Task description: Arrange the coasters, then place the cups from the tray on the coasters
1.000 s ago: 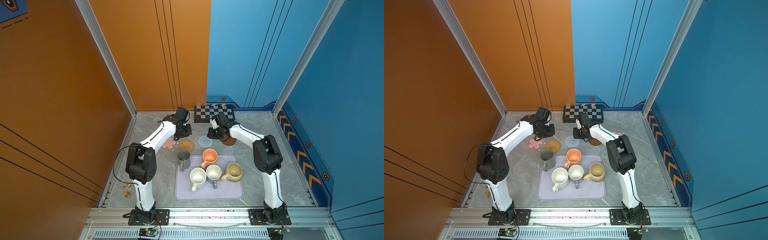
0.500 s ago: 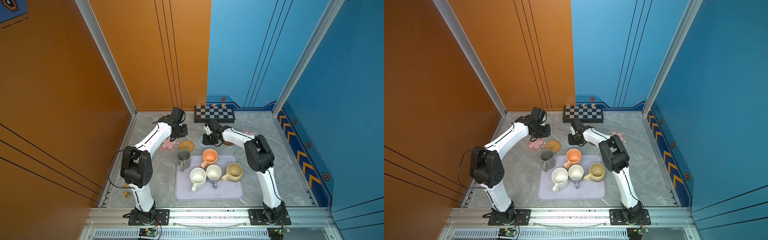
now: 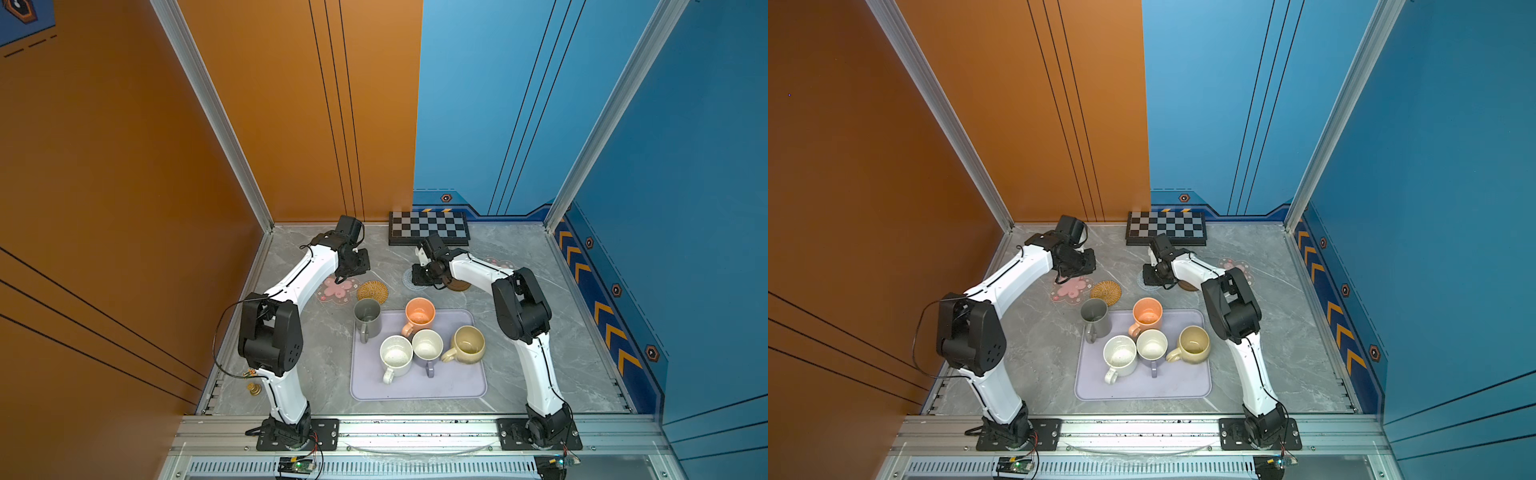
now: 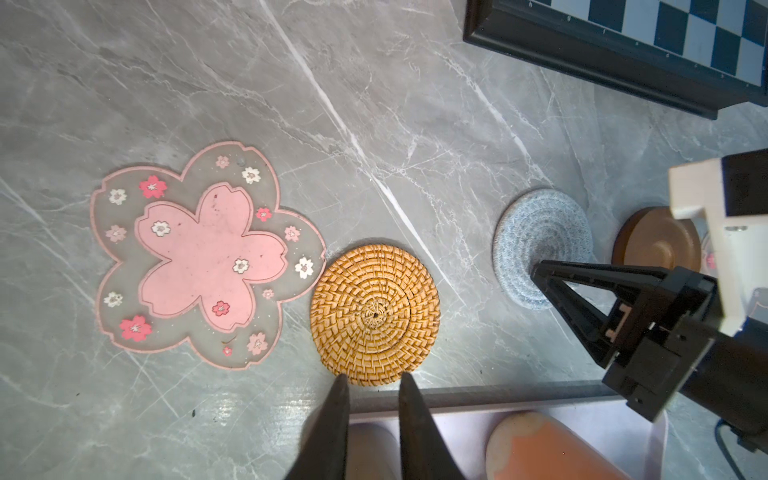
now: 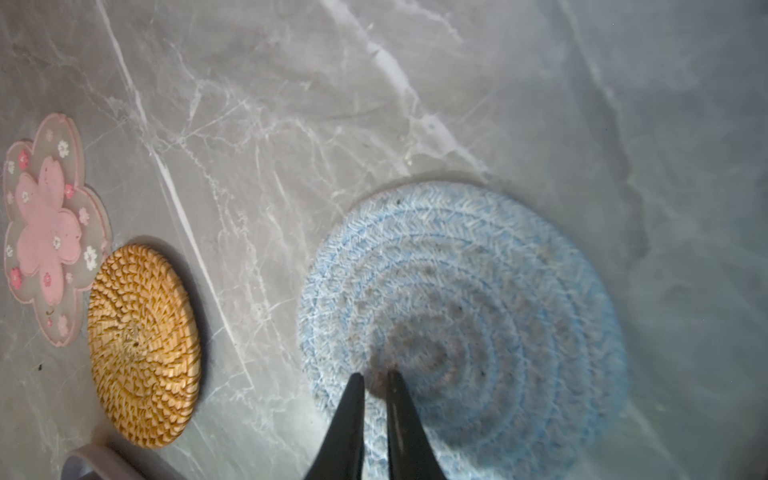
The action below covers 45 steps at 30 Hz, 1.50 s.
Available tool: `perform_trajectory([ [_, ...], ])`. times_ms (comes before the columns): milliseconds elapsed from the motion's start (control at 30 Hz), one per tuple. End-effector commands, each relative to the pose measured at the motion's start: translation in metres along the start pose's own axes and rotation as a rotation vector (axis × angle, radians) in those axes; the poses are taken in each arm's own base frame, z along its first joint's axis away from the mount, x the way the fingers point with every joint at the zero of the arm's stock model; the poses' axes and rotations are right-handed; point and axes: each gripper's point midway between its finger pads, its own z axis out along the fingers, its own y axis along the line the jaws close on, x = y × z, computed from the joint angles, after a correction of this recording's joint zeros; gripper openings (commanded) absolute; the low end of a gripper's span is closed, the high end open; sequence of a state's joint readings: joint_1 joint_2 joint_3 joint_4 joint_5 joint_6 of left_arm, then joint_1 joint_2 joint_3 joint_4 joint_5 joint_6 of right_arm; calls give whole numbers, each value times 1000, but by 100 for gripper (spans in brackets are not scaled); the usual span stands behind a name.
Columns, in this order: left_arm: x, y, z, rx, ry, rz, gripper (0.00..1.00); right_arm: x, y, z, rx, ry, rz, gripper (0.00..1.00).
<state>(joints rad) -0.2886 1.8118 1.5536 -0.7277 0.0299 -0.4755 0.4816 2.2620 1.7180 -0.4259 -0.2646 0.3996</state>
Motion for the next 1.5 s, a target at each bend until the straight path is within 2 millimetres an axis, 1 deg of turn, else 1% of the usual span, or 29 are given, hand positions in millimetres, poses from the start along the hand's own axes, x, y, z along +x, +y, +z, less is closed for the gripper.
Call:
perform_trajectory([
  [0, -1, -3, -14, 23, -13, -9, 23, 20, -31, 10, 90, 67, 27, 15],
  [167, -3, -4, -20, 27, -26, -23, 23, 23, -23, 8, 67, 72, 17, 15],
  [267, -6, -7, -22, 40, -30, -35, 23, 26, -19, 9, 49, 79, 9, 15],
  [467, -9, -14, -25, 51, -43, -56, 23, 28, -6, 6, 3, 84, 4, 15],
  [567, -7, -18, -24, 56, -35, -59, 23, 32, -2, 3, 3, 85, -11, 16],
  [733, 2, -25, -18, 60, -13, -29, 23, 35, -2, -5, 10, 79, -19, 16],
  [867, 9, -24, -10, 54, 13, -29, 24, 27, 0, -11, 11, 55, -30, 18],
  [1000, 14, -24, -7, 47, 27, -19, 24, 10, -2, -16, 17, 15, -29, 19],
  [1100, 17, -23, -9, 46, 29, -17, 24, 1, -5, -18, 25, -6, -29, 20],
  [1200, 19, -21, -12, 43, 27, -11, 24, -1, -4, -21, 3, -5, -14, 22],
  [1267, 22, -21, -13, 45, 33, -1, 24, -4, 1, -25, -20, -16, -18, 25],
  [1333, 26, -20, -10, 47, 49, 7, 24, -8, 13, -32, -68, -39, -35, 32],
  [1367, 29, -17, -6, 35, 64, 1, 24, -12, 21, -36, -107, -53, -44, 37],
  [1467, 41, -11, 9, 11, 126, -19, 24, -13, 48, -46, -247, -50, -51, 42],
])
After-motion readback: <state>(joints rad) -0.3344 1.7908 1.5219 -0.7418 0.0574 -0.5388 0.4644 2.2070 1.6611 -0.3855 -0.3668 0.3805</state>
